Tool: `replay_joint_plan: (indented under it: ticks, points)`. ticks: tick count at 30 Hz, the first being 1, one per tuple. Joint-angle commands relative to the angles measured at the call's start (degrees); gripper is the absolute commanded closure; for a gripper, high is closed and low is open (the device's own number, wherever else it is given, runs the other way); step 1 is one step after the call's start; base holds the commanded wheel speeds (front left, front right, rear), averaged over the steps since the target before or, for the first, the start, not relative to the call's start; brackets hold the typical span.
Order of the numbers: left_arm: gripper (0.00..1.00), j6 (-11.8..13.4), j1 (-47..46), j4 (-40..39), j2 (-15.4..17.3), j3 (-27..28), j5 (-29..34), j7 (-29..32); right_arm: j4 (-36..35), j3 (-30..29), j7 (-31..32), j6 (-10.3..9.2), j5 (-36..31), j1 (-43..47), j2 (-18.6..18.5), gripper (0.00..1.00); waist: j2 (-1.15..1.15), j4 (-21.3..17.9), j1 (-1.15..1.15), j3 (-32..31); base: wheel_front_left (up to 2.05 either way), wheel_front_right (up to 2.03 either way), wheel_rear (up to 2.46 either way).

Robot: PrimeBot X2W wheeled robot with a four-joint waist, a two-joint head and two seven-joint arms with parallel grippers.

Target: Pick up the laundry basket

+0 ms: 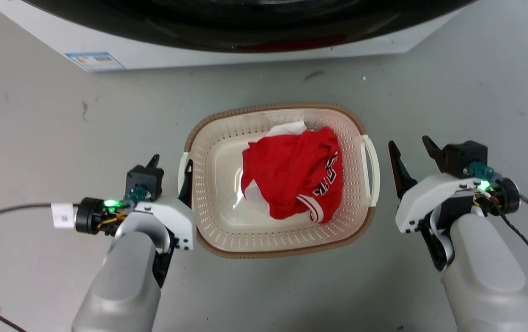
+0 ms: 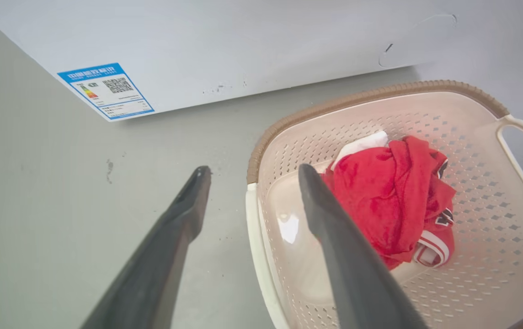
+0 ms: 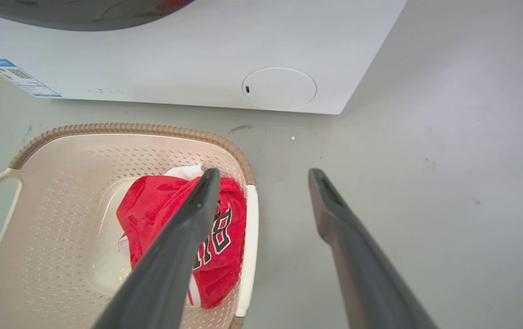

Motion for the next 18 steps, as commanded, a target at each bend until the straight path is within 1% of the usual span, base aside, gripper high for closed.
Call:
replay_joint_plan:
  ticks: [1, 4, 9, 12, 16, 18]
  points:
    - [0.0, -0.2, -2.25, 2.32, 0.41, 0.06, -0.27, 0.43, 2.15, 0.45, 0.69, -0.03, 1.94, -2.24, -0.08, 0.0, 0.0, -0.58, -0.01, 2.76, 0.0, 0.0, 0.0]
    - [0.0, -0.45, -5.36, 7.48, 0.55, -0.16, -0.45, 1.54, 6.6, 1.1, 1.6, -0.04, 3.42, -5.2, -0.1, 0.0, 0.0, -0.62, -0.01, 4.28, 0.0, 0.0, 0.0]
    - [0.0, -1.37, -10.6, 13.69, 0.8, -0.92, -0.62, 3.35, 12.71, 2.77, 2.52, -0.04, 5.5, -10.01, -0.08, 0.0, 0.0, -0.4, -0.01, 7.34, 0.0, 0.0, 0.0]
    - [0.0, -2.13, -13.63, 16.58, 0.65, -1.85, -0.55, 4.74, 16.19, 4.16, 3.86, -0.04, 6.95, -12.74, -0.08, 0.0, 0.0, -0.03, -0.01, 9.01, 0.0, 0.0, 0.0]
    - [0.0, -3.26, -17.29, 20.29, 0.58, -3.67, -0.17, 8.13, 20.39, 6.3, 6.82, -0.03, 10.7, -16.34, -0.08, 0.0, 0.0, 0.39, -0.01, 10.79, 0.0, 0.0, 0.0]
    - [0.0, -3.6, -18.67, 21.64, 0.44, -4.29, -0.53, 9.36, 22.61, 7.2, 8.27, -0.03, 10.92, -17.91, -0.08, 0.0, 0.0, 0.51, -0.01, 11.45, 0.0, 0.0, 0.0]
